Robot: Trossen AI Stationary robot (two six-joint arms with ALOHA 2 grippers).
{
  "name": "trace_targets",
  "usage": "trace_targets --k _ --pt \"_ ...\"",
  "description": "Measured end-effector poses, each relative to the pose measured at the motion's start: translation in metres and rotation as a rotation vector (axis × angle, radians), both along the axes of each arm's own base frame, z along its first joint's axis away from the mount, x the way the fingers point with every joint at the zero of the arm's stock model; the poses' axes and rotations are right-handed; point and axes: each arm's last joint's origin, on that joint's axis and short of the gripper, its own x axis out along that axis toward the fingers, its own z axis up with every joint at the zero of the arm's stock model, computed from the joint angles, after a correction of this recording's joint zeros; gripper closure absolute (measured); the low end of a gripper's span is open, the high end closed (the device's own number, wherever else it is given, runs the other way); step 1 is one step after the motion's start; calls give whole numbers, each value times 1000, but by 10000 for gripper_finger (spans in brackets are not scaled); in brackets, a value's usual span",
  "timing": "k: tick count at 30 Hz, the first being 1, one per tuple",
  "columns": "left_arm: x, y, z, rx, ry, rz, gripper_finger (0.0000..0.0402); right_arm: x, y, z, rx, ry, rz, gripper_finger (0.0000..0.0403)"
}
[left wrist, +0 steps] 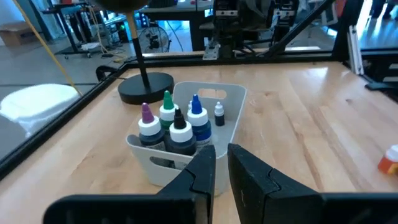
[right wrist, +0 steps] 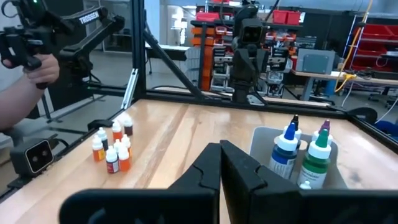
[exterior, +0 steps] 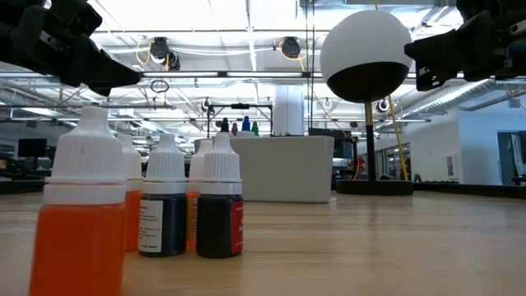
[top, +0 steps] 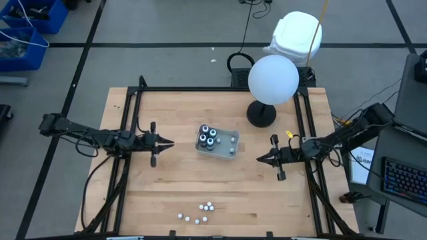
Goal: Pick & Place food coloring
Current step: Put the small black food coloring bottle into the gray bin
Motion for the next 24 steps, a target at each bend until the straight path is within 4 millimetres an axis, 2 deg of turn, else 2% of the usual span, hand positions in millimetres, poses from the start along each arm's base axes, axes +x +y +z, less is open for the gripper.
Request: trace_targets --k 7,12,17,20,24 --pt "3 -15 -5 -18 33 -112 353 0 0 2 7 -16 3 403" --pt "6 -33 -12 -22 79 -207 393 0 0 4 8 -34 6 403" --pt "7 -55 -20 -78 139 -244 396 0 0 5 11 -47 6 403" --pt "10 -71 -13 -87 145 -230 397 1 4 11 34 -69 22 403" --pt "18 -99 7 -39 138 -217 393 4 15 11 -2 -50 45 403"
